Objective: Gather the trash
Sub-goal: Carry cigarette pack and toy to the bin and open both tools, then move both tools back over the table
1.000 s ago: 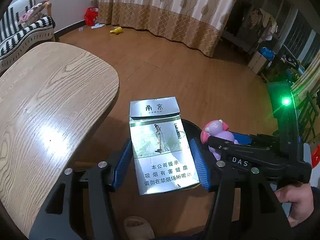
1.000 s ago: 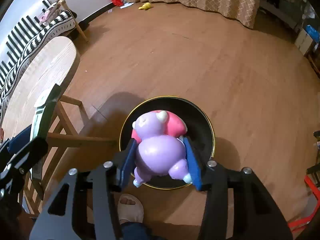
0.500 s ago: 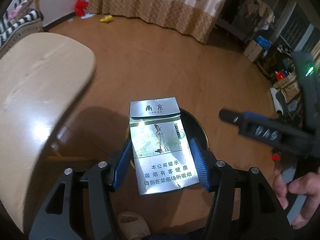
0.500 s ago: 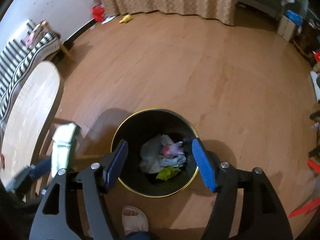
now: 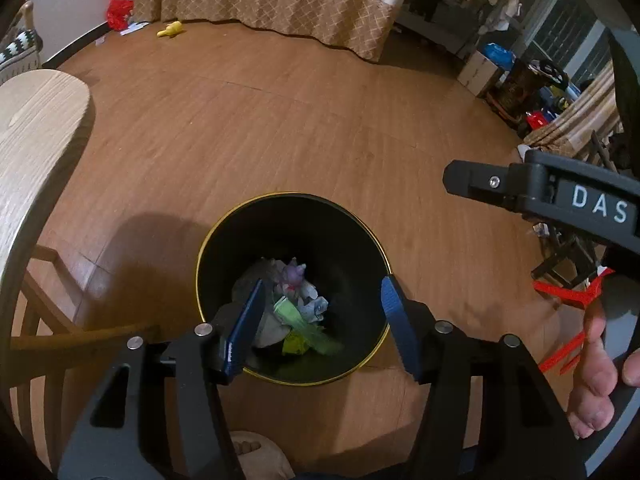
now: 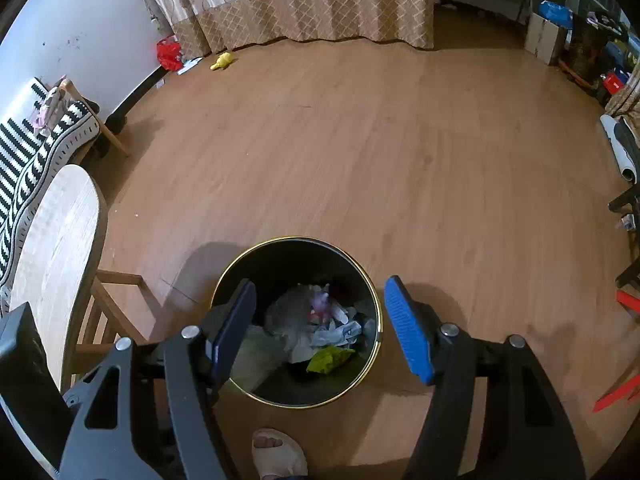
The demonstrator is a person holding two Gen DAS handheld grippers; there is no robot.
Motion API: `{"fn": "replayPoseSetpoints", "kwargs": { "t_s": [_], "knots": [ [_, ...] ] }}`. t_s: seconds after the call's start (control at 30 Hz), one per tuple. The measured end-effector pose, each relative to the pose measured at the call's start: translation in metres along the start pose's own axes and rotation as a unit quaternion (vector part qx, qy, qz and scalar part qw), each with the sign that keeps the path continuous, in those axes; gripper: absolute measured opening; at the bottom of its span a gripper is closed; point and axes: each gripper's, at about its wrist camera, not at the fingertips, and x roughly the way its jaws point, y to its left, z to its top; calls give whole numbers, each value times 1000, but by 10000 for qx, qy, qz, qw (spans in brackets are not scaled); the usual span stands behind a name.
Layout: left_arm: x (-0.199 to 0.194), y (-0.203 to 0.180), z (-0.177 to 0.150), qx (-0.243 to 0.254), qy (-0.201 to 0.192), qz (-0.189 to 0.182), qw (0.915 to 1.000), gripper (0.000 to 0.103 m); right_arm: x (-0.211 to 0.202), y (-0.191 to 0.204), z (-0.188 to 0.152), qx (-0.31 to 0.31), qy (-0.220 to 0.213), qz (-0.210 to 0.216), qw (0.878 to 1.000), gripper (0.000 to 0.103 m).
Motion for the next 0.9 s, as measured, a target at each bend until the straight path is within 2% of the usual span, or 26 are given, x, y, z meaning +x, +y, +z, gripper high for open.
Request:
{"fn": "replayPoseSetpoints", "kwargs": {
  "t_s": [0.07,0.17,0.37,0.43,0.53,0.63,0.73,0.8,0.83,0.87,0.9],
  "knots": [
    [1,0,0,-50,5,80,10000,78,0,-2,0,29,-16,5,10000,67],
    [-4,5,0,-157,-69,149,9997,91,1,-4,-1,82,-13,30,10000,71],
    [-42,37,0,-531,-255,389,9975,96,-9,1,0,132,-229,134,9996,80],
    [-63,52,-2,-667,-394,500,9957,96,-12,7,-2,94,-260,216,9994,80],
    [-113,81,-7,-879,-804,744,9901,96,-16,27,-2,-128,-289,362,9988,80],
    [-164,122,-20,-1276,-1216,1107,9781,96,-21,61,-5,-450,-298,527,9971,80],
    [-209,175,-42,-1841,-1433,1569,9597,96,-26,99,-9,-831,-345,667,9937,80],
    [-237,214,-63,-2259,-1489,1940,9429,96,-29,130,-15,-1151,-329,861,9891,81],
    [-252,237,-78,-2533,-1502,2128,9317,96,-31,147,-20,-1335,-328,941,9860,82],
    [-262,251,-87,-2704,-1511,2213,9247,96,-31,164,-26,-1533,-295,999,9827,82],
    [-277,272,-104,-2975,-1531,2318,9134,96,-31,186,-34,-1796,-246,1093,9774,82]
  ]
}}
